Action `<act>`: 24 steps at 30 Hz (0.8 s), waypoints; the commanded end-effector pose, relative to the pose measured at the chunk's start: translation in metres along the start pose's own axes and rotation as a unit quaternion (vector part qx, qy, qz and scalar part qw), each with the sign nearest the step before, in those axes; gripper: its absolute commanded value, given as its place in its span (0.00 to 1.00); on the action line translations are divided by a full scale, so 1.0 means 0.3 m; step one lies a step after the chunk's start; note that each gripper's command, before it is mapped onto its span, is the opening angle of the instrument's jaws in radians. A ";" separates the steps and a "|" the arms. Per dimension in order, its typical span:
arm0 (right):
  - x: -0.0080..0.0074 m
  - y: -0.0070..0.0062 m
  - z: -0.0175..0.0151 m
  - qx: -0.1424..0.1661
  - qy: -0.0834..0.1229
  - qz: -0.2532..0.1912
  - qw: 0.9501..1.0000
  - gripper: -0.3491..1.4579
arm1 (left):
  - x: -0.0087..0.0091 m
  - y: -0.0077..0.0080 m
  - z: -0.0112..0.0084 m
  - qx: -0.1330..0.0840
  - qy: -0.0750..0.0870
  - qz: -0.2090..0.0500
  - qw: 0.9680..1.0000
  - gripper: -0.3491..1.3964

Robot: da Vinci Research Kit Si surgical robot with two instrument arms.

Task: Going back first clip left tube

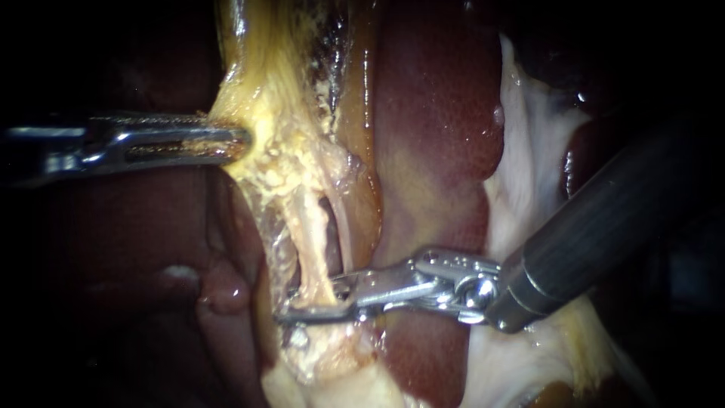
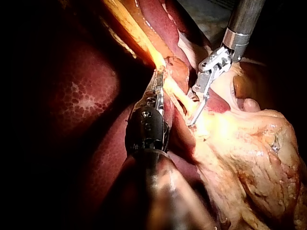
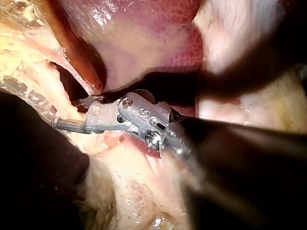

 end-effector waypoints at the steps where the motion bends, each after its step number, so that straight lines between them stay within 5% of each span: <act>1: -0.0001 0.0000 0.000 0.001 0.000 0.000 1.000 0.00 | 0.0000 0.0000 -0.0001 0.000 0.000 0.000 1.000 0.00; 8: -0.0004 -0.0001 0.000 0.004 -0.001 0.008 1.000 0.00 | 0.0000 0.0000 -0.0001 0.000 0.000 0.000 1.000 0.00; 13: -0.0003 -0.0019 0.000 0.011 -0.005 0.028 1.000 0.45 | 0.0002 0.0000 0.0000 0.000 0.000 0.000 1.000 0.00; 14: -0.0001 -0.0023 0.000 0.014 -0.003 0.028 1.000 0.48 | 0.0002 0.0000 0.0000 0.000 0.000 0.000 1.000 0.00; 24: -0.0002 -0.0032 -0.002 0.004 0.017 0.007 1.000 0.52 | 0.0009 0.0004 0.0001 0.000 0.000 0.001 1.000 0.00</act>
